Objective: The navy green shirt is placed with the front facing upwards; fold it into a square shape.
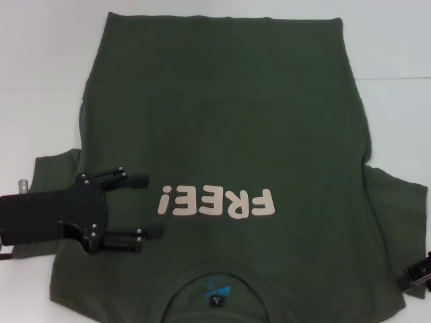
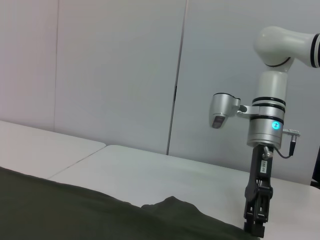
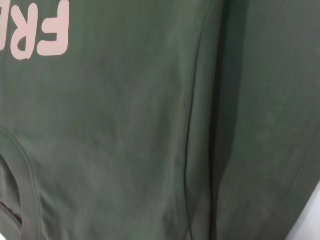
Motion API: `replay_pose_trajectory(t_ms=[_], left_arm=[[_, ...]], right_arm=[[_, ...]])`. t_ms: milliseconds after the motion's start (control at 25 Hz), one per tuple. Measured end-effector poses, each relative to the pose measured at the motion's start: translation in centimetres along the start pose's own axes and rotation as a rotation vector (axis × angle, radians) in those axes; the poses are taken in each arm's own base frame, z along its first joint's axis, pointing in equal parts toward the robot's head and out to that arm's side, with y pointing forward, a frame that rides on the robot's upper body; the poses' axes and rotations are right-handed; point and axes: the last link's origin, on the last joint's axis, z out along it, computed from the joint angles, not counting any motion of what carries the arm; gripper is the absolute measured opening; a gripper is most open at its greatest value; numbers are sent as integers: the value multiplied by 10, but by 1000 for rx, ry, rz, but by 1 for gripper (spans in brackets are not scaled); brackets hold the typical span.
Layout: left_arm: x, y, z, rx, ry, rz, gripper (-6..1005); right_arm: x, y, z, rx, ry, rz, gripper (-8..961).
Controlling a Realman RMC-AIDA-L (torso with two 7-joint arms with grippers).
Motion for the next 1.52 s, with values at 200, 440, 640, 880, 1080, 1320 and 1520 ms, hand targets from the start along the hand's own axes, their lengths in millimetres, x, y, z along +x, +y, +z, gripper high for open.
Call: replay_pose_trajectory(t_ms=[200,440,640,880,1080,1320,1520], left_arm=[[1,0,0,-1,0,2,933],[1,-1,1,1,-1,2,932],[0,-2,1,6,-5,3,932],[1,-3,2,8,-8,4,932],[1,-4,2,14,-9,5,933],[1,-4,2,19,-7,5,933],[1,-5,2,25,-8,6,933]], right_arm=[[-2,0,2,-2,1,0,736],[-5,1,3,-1,-9,-5,736],[-10,3,3,0,-30,-14,735],[-12,5,4,3,-33,-22,705],[-13,5,3,4,-36,-23,674],[-13,7,3,1,-31,-39,604],[-13,8,2,-1,-28,-54,490]])
